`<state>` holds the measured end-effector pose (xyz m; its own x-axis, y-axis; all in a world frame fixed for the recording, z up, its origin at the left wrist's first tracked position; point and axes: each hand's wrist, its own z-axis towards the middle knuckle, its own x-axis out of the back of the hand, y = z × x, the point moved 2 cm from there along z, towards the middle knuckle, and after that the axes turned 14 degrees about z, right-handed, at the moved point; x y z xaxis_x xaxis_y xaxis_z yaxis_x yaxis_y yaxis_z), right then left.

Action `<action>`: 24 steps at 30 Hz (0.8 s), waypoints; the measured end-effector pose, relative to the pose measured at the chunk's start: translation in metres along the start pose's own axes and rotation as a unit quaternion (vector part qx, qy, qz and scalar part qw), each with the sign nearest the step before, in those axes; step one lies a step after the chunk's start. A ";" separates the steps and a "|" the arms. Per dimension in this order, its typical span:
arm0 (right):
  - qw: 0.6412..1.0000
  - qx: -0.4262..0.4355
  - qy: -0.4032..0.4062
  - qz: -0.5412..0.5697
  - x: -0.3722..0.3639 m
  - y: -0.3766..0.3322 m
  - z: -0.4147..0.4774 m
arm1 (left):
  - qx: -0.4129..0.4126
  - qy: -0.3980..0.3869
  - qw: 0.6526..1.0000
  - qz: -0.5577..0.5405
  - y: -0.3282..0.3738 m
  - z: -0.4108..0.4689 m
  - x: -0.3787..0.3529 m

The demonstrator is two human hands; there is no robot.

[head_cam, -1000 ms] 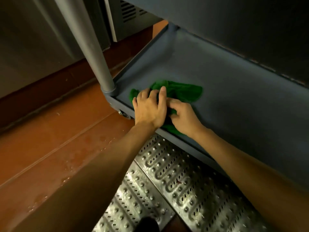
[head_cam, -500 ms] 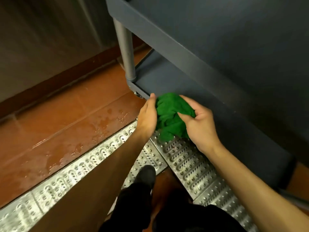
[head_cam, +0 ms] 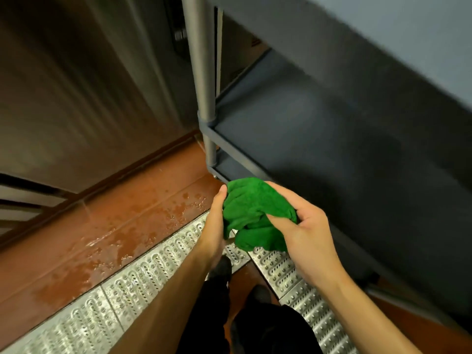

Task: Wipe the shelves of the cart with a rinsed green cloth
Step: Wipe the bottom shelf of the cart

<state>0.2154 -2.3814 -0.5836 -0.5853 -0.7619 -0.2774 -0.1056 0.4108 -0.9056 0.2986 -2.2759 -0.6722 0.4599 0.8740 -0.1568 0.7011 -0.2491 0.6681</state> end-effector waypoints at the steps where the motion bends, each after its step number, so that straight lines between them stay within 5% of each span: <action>1: 1.000 0.000 0.002 0.009 -0.005 -0.021 -0.006 | 0.003 -0.010 1.000 -0.017 0.017 -0.018 -0.005; 12: 0.995 0.048 0.037 0.081 -0.038 -0.220 -0.075 | -0.019 -0.103 0.982 -0.154 0.187 -0.197 -0.084; 24: 0.974 0.081 0.117 0.177 -0.022 -0.335 -0.110 | -0.060 -0.091 0.994 -0.026 0.285 -0.258 -0.154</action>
<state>0.1754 -2.4479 -0.2388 -0.7306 -0.4443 -0.5184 0.2538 0.5281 -0.8103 0.2875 -2.3741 -0.2702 0.5235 0.7920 -0.3143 0.6616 -0.1454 0.7356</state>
